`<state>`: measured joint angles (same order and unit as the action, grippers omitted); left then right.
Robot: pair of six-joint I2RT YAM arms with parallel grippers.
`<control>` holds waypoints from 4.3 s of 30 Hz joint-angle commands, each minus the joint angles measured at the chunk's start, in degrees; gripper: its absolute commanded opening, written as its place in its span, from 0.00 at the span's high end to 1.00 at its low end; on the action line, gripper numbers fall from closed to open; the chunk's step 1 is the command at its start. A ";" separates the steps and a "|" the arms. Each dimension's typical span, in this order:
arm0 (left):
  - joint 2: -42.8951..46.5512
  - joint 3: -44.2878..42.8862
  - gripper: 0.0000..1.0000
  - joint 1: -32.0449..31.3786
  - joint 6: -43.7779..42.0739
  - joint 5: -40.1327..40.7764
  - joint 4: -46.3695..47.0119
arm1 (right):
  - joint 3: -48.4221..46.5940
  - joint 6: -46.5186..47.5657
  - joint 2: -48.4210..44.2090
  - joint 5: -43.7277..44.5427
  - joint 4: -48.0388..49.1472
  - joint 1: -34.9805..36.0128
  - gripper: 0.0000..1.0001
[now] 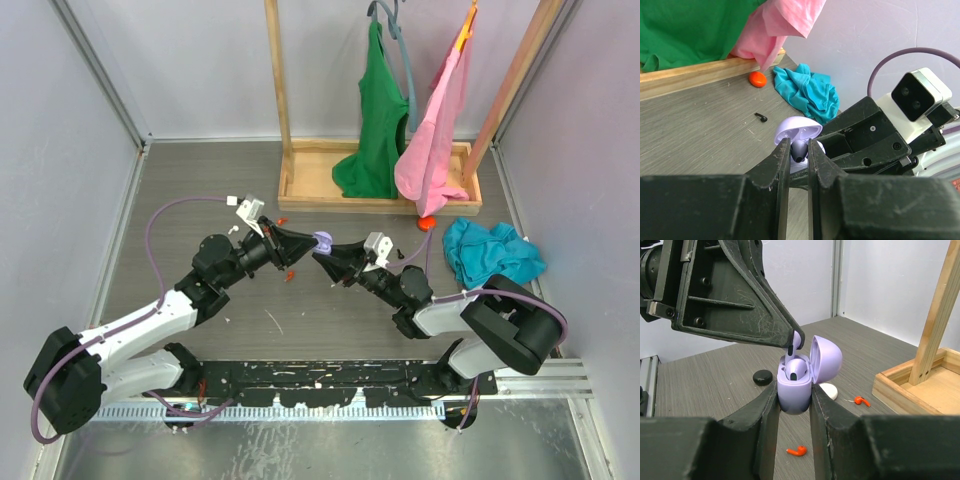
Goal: Insert the wireless bluetooth earbuds into the charging case
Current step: Place the earbud in the charging case, then close the charging case, then place the charging case at the center of the board.
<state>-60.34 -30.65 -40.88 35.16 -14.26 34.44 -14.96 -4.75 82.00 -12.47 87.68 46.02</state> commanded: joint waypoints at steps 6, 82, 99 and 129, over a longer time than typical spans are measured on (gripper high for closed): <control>0.82 -1.62 0.76 -0.38 -2.18 0.58 -2.59 | -1.27 -1.36 -2.10 -2.11 9.37 0.43 0.89; 1.96 -10.34 0.23 7.62 4.99 -36.28 -19.87 | -7.36 -3.97 -4.41 -18.57 -10.18 -2.91 0.87; 25.18 -5.96 0.13 7.71 -9.13 13.32 -50.54 | -6.51 -14.35 -6.68 6.05 -41.39 -4.75 0.86; 28.94 7.14 0.01 7.73 -9.49 28.93 -39.38 | -12.82 -36.14 7.02 14.99 -56.75 -12.60 0.42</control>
<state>-32.47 -24.91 -33.10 26.09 13.32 -11.25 -29.98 -39.83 92.88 -0.62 32.47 34.26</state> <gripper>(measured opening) 0.983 0.552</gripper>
